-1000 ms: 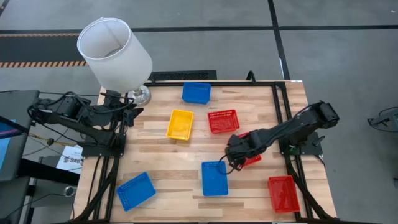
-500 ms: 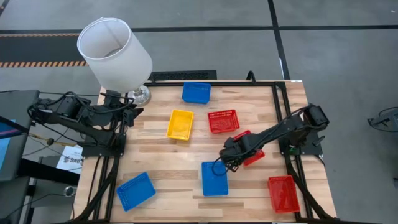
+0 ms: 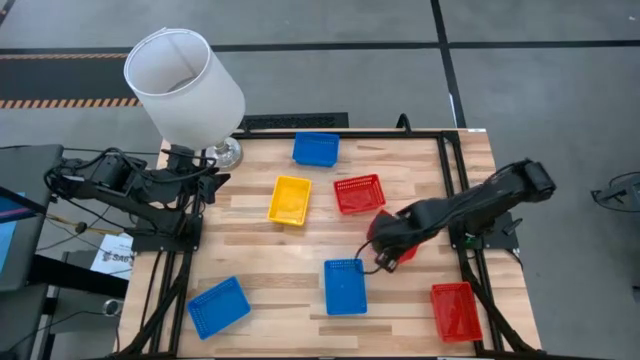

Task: Stack baskets by color
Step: Stack the center red basket on the top red basket

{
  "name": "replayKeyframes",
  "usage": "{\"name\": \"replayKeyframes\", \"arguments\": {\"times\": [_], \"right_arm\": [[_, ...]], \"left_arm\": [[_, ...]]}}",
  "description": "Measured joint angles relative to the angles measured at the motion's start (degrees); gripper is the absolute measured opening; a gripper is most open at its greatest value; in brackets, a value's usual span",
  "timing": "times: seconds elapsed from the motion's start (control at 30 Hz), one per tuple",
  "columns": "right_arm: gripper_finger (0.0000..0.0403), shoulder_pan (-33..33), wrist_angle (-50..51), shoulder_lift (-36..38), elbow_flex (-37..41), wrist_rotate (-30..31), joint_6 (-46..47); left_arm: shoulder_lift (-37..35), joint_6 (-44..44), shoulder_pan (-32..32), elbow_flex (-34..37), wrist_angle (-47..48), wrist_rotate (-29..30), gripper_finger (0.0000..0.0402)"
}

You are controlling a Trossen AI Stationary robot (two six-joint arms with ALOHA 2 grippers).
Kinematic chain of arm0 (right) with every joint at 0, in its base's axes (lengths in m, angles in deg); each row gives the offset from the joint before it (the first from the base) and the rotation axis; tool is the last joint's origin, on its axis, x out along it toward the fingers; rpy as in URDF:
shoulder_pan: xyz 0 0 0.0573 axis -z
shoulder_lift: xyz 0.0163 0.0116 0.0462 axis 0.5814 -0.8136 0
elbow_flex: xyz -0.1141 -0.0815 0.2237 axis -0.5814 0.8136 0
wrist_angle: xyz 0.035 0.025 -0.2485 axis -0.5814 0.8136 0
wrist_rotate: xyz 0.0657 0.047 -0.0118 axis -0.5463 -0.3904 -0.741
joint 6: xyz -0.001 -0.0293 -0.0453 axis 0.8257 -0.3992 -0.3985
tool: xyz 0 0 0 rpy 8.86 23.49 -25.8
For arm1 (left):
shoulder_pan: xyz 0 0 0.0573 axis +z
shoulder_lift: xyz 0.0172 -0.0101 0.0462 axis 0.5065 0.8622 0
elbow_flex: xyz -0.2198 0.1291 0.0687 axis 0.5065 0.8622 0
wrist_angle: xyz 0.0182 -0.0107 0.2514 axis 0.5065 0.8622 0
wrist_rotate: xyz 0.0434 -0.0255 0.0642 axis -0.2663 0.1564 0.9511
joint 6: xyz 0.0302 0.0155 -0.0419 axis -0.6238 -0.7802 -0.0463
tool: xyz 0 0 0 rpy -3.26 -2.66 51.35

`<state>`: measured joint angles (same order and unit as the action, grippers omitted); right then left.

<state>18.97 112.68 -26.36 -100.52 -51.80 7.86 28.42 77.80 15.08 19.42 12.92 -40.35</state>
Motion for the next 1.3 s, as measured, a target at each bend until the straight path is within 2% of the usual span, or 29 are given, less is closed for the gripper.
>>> {"name": "replayKeyframes", "arguments": {"times": [0.1,0.23,0.4,0.47,0.57,0.73,0.93,1.3], "right_arm": [[0.0004,1.7,0.6,6.7,0.0,0.5,-8.2],[0.0003,6.6,2.0,11.5,-1.0,5.6,-25.9],[0.0003,14.5,1.9,10.6,-2.9,11.4,-52.9],[0.0003,16.6,0.5,8.9,-2.9,11.8,-63.7],[0.0004,18.8,-1.9,5.9,-2.9,11.8,-73.4],[0.0004,20.6,-5.5,0.0,-2.8,11.9,-79.4],[0.0005,21.5,-7.5,-5.4,-2.8,11.8,-79.9],[0.0006,21.3,-12.5,-8.5,-2.9,9.7,-78.2]], "left_arm": [[0.0,-0.2,0.0,0.0,0.3,0.3,0.0238],[0.0,-0.5,0.0,0.0,0.3,0.3,0.0238],[0.0,-0.5,0.0,0.0,0.3,0.4,0.0238],[0.0,-0.5,0.0,0.0,0.3,0.4,0.0238],[0.0,0.0,0.0,0.0,0.3,0.6,0.0238],[0.0,0.4,0.0,0.0,0.7,1.7,0.0238],[0.0,0.5,0.0,0.0,0.7,1.9,0.0238],[0.0,0.4,0.0,0.0,0.8,1.7,0.0238]]}}
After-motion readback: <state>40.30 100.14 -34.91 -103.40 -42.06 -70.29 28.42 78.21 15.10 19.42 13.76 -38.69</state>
